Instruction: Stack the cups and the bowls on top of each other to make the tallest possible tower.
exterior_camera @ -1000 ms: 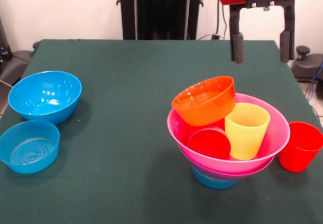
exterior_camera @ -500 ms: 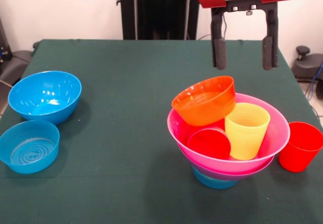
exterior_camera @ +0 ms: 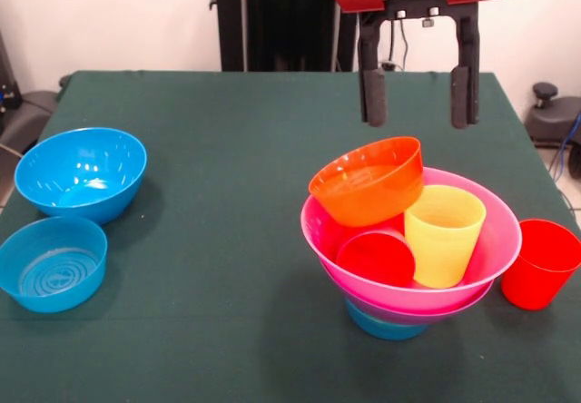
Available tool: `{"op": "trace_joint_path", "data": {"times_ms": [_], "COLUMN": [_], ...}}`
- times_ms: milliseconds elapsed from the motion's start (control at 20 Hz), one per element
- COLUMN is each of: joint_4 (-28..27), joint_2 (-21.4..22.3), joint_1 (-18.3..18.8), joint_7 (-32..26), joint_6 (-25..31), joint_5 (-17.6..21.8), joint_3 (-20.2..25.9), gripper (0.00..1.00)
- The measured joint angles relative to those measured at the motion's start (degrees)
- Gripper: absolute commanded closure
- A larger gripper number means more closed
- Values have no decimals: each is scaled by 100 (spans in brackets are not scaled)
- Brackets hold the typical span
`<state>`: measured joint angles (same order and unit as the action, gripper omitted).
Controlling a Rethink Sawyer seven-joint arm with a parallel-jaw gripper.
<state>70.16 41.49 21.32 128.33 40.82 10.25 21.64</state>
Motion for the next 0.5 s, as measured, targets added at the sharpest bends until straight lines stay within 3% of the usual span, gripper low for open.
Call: {"op": "trace_joint_path", "data": {"times_ms": [500], "joint_4": [-164], "joint_2": [-424], "joint_1": [-28], "joint_7": [0], "joint_6": [-1], "joint_5": [31], "joint_3": [-47], "gripper": [0]}}
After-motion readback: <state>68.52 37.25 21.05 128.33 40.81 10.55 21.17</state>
